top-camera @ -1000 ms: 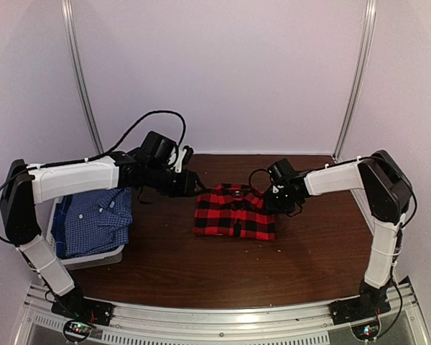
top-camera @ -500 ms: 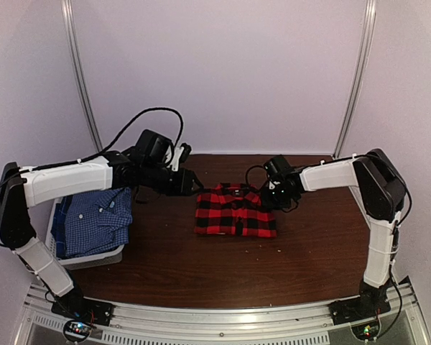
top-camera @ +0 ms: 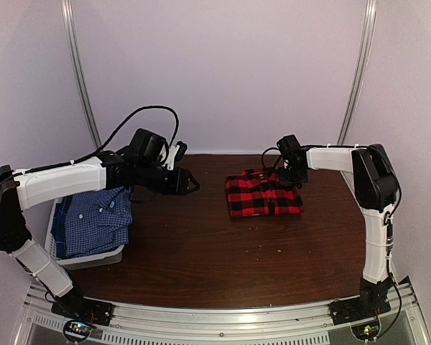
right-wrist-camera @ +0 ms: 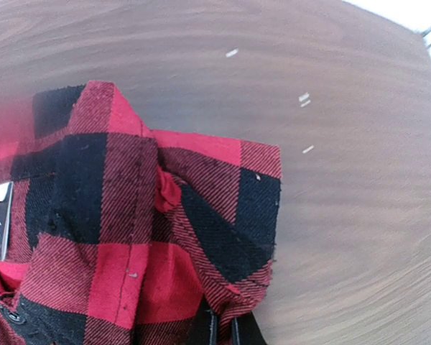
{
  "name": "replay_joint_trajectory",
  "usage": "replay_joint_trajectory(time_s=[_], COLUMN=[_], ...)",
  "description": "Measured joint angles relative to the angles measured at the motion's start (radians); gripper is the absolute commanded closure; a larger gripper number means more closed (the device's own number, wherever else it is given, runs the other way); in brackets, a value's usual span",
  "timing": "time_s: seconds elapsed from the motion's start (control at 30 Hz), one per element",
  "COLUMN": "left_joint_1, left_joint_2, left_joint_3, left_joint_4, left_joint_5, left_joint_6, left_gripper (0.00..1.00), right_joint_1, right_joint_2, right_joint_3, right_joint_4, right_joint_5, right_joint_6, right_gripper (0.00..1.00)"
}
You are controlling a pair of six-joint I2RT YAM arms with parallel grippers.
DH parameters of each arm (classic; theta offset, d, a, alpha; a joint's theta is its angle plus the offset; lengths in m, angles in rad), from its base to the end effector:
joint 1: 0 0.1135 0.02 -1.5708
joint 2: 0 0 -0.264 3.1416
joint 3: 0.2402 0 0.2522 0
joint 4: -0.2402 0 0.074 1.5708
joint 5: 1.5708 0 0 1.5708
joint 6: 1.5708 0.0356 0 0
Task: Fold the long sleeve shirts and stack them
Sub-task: Move the square-folded shirt to the center of the board.
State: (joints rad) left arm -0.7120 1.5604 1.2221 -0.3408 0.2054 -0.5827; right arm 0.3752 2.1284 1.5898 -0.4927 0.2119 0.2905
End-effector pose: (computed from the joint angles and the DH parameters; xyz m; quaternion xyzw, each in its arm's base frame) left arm 0.2625 -0.2361 0.2844 0.1021 0.8928 -0.3325 0.2864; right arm 0.4276 0.1604 0.1700 -0.0124 0.9588 -0.0098 0.2838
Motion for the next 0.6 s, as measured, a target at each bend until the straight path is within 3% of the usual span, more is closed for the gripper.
replay_joint_trajectory(time_s=[0.6], left_joint_1=[0.039], left_joint_2=[0.022], left_joint_3=[0.0], left_joint_4=[-0.005], left_joint_5=[0.039], left_joint_6=[0.05], left_gripper=[0.51], right_joint_1=[-0.202], right_joint_2=[0.207], right_joint_3=[0.43], right_joint_4=[-0.131], right_joint_5=[0.103], right_joint_6=[-0.336], right_gripper=[1.0])
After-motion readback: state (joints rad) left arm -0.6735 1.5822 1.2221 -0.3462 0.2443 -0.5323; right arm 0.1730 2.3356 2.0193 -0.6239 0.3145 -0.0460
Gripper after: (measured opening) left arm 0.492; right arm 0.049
